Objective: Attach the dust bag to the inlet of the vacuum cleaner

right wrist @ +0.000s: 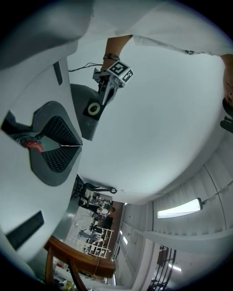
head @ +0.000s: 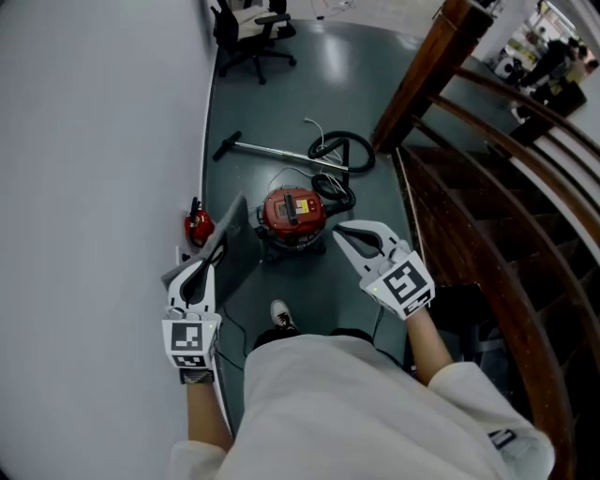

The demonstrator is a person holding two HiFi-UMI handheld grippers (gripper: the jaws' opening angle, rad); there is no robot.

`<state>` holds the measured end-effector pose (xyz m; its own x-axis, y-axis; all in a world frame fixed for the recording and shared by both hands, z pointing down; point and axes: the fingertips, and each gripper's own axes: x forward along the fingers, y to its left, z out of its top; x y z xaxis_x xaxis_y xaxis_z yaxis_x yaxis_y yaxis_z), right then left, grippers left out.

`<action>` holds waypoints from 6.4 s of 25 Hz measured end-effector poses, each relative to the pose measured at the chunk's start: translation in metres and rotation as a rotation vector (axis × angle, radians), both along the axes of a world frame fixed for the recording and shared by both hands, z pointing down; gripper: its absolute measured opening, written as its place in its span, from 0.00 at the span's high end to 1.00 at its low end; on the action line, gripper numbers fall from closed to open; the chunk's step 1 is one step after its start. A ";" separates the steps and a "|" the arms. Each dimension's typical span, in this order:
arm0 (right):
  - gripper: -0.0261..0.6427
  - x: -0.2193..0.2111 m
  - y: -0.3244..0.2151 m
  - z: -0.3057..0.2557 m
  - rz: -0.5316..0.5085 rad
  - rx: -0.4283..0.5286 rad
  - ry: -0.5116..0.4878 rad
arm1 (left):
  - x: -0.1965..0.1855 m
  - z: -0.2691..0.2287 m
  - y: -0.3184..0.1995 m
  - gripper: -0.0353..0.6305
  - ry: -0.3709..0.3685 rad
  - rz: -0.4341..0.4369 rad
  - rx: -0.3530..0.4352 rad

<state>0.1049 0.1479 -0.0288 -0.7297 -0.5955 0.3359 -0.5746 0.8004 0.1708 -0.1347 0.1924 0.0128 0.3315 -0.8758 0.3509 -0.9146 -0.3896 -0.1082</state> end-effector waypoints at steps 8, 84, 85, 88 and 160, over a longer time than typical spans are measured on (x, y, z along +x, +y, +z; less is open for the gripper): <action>0.92 -0.008 -0.047 0.014 0.058 0.002 0.048 | -0.021 0.021 -0.034 0.92 -0.004 0.002 -0.045; 0.85 -0.045 -0.237 0.502 0.100 -0.681 0.134 | -0.072 0.445 -0.160 0.92 0.119 -0.271 -0.401; 0.84 -0.044 -0.237 0.506 0.107 -0.687 0.131 | -0.072 0.450 -0.159 0.92 0.123 -0.276 -0.404; 0.82 -0.041 -0.239 0.519 0.123 -0.692 0.124 | -0.070 0.462 -0.156 0.92 0.130 -0.290 -0.414; 0.65 -0.050 -0.243 0.596 0.209 -0.830 -0.164 | 0.004 0.600 -0.177 0.92 0.371 -0.457 -0.665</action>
<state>0.0545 -0.0953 0.5670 -0.7101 -0.3315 0.6212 -0.6896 0.5052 -0.5188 -0.1308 0.0158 0.6124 0.1924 -0.6035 0.7738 -0.9275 0.1458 0.3443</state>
